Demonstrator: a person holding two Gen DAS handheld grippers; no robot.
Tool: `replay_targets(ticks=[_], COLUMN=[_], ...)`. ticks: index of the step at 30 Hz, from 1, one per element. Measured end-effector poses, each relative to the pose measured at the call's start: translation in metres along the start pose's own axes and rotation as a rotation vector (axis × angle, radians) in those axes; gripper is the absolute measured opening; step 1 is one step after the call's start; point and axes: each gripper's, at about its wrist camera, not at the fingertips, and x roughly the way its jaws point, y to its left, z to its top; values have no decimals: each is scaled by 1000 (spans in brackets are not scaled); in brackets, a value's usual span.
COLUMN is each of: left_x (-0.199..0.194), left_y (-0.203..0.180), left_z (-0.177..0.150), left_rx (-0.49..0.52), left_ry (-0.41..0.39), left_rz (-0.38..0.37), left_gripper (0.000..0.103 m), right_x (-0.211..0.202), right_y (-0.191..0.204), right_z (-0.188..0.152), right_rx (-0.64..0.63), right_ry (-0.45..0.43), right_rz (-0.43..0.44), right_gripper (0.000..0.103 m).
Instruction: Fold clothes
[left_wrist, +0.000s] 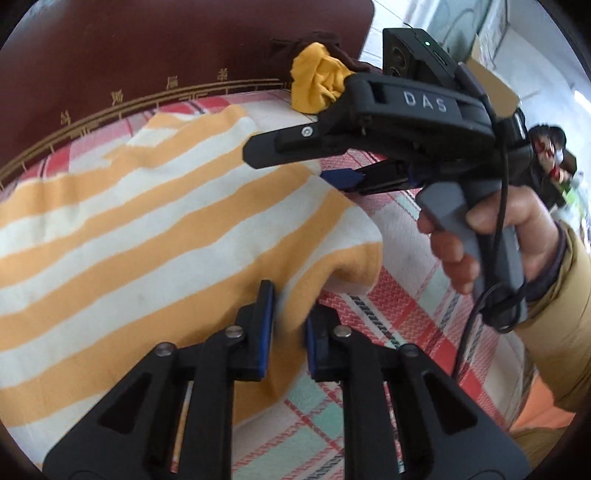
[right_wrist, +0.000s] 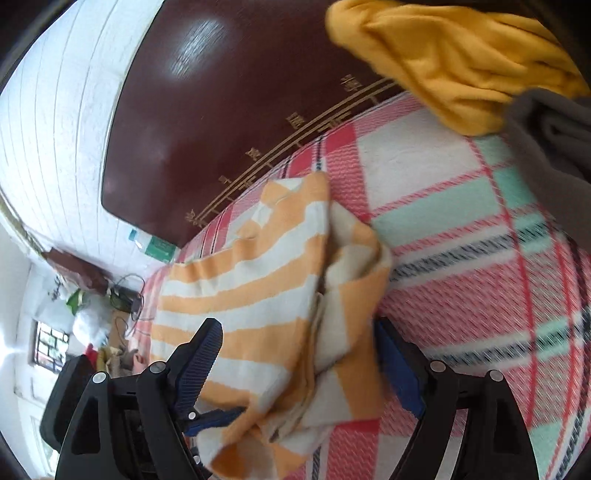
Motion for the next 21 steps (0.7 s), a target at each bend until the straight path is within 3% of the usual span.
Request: replay_targets(ticks=[1, 3, 4, 6, 11, 19, 21], left_x=[0, -1, -1, -2, -17, -73, -89], left_y=[-1, -2, -3, 0, 11, 44, 62], left_z=[-1, -4, -5, -5, -6, -17, -33], left_rx=[-6, -14, -16, -44, -119, -270, -323], left_ry=[0, 0, 0, -1, -36, -161, -195], left_rz=[-3, -5, -4, -27, -108, -267, -259], left_gripper=[17, 17, 17, 17, 16, 16, 16], right_x=[3, 9, 14, 22, 10, 15, 28], right_y=[3, 6, 4, -3, 16, 128, 159], right_z=[1, 2, 1, 0, 1, 14, 14], right_rx=[-16, -40, -30, 0, 11, -177, -230], right_ry=[4, 12, 29, 56, 3, -2, 18], right_rz=[-8, -19, -12, 14, 72, 86, 95], right_gripper=[84, 61, 21, 20, 20, 20, 19])
